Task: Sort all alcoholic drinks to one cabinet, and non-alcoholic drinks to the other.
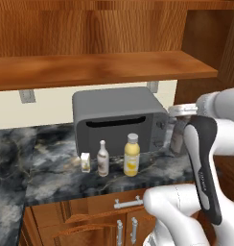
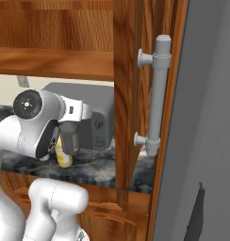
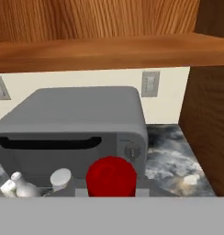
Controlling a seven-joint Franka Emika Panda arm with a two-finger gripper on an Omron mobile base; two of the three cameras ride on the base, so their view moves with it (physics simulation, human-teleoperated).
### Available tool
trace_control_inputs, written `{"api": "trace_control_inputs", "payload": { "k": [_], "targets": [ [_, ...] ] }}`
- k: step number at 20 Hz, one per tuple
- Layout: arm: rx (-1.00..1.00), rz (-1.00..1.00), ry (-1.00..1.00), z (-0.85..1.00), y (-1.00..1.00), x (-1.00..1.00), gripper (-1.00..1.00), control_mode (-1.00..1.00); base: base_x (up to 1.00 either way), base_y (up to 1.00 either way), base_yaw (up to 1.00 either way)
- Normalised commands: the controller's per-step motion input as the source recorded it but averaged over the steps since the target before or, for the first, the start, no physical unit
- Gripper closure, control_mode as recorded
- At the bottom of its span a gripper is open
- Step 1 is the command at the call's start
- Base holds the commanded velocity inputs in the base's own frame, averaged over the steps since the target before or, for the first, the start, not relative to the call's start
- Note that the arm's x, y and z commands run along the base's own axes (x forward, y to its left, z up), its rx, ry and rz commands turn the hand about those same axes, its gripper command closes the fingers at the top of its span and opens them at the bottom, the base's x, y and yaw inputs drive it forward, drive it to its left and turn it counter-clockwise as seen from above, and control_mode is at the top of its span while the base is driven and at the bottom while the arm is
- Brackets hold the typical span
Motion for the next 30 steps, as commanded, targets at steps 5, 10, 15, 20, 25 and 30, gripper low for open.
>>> {"api": "trace_control_inputs", "payload": {
  "k": [5,10,15,20,25,30],
  "targets": [
    [0.0,0.0,-0.03,0.73,0.02,-0.21,1.0,-1.0,0.0,0.0,0.0],
    [0.0,0.0,-0.02,0.73,0.05,-0.24,1.0,-1.0,0.0,0.0,0.0],
    [0.0,0.0,-0.04,0.58,0.11,-0.23,1.0,-1.0,0.0,0.0,0.0],
    [0.0,0.0,-0.05,0.38,0.14,-0.06,1.0,-1.0,0.0,0.0,0.0],
    [0.0,0.0,-0.07,0.18,0.06,0.04,1.0,-1.0,0.0,0.0,0.0],
    [0.0,0.0,-0.12,0.0,0.02,0.14,1.0,-1.0,0.0,0.0,0.0]
  ]
}}
